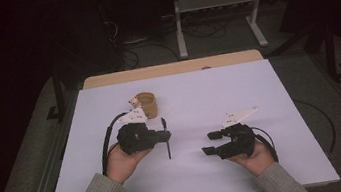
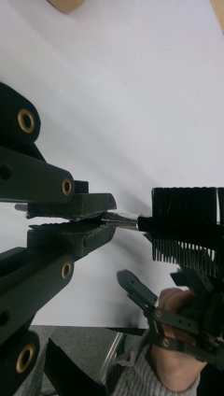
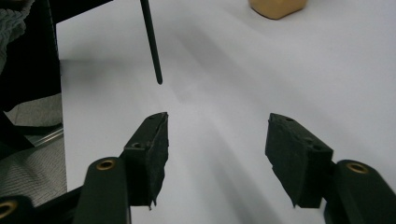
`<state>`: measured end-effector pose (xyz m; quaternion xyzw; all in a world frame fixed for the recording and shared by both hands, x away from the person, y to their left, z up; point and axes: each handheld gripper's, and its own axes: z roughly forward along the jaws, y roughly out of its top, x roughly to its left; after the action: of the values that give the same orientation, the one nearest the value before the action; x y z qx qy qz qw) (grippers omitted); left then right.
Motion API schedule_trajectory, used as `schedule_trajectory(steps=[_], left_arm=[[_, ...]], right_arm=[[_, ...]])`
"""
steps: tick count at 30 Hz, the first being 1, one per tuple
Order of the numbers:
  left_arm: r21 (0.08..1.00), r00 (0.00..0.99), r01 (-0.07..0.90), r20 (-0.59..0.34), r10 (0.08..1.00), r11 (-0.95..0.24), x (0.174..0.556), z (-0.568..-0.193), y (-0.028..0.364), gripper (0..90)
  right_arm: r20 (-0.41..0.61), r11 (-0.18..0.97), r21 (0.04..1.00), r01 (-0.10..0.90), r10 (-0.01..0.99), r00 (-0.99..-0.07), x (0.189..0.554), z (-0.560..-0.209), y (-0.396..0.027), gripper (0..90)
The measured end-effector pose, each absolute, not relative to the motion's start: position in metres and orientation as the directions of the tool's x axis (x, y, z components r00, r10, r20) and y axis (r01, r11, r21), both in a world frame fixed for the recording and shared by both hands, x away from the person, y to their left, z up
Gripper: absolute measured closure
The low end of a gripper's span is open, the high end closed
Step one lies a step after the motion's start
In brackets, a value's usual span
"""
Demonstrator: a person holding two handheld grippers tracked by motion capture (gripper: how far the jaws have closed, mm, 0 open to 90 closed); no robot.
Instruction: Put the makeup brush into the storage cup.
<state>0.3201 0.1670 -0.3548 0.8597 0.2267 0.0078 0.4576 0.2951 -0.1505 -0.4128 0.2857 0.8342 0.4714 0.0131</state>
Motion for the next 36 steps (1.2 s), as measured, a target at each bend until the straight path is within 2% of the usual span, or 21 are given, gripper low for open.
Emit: schedule_trajectory(steps=[8,15,36], left_arm=[[0.797,0.893,0.379,-0.180,0.413,-0.471,0.324,-0.345,0.172,85.4],[0.793,0.884,0.381,-0.161,0.440,-0.476,0.333,-0.334,0.178,85.3],[0.778,0.834,0.431,-0.152,0.530,-0.456,0.380,-0.316,0.191,84.9]], right_arm=[[0.257,0.361,0.796,0.486,0.525,-0.811,0.288,-0.416,-0.174,31.5],[0.245,0.357,0.799,0.484,0.542,-0.804,0.283,-0.416,-0.186,31.9],[0.209,0.349,0.819,0.455,0.557,-0.804,0.282,-0.409,-0.189,29.0]])
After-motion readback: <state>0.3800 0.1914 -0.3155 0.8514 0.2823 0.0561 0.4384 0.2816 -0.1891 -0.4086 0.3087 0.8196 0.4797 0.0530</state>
